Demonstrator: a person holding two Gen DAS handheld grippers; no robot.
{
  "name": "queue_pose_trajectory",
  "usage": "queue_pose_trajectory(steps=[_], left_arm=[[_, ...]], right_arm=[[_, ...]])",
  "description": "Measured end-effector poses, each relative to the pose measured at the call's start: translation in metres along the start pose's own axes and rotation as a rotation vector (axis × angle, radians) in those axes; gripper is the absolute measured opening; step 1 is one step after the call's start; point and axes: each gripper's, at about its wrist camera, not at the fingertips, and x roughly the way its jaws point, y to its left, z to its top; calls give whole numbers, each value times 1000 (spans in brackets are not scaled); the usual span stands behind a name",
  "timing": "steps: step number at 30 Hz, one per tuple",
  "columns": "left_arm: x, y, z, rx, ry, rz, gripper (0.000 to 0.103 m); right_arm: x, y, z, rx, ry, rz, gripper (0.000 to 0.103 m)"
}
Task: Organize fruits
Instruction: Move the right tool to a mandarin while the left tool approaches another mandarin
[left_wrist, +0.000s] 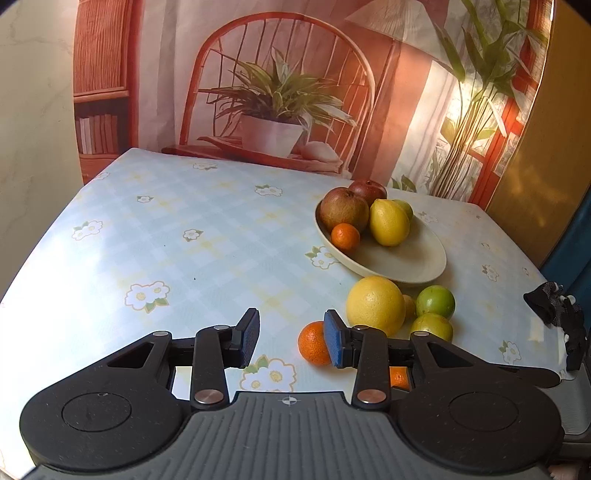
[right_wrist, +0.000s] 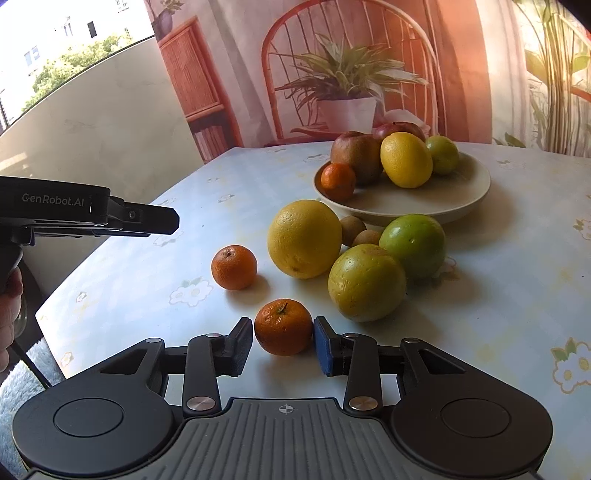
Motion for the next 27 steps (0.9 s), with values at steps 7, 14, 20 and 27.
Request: queue_pose_trajectory(steps=[7, 14, 20, 27], left_arm=[[1, 1, 1, -2, 5, 0, 40], [5, -1, 2, -10, 15, -20, 40], [19, -5, 1, 33, 26, -43, 41], [39, -9, -2, 56, 74, -61, 46]], right_arm=[[-3, -2, 1, 3, -15, 12, 32], [-19, -7, 10, 17, -85, 19, 32], [-35, -17, 21, 49, -152, 3, 32], [-44, -24, 24, 49, -189, -19, 32]])
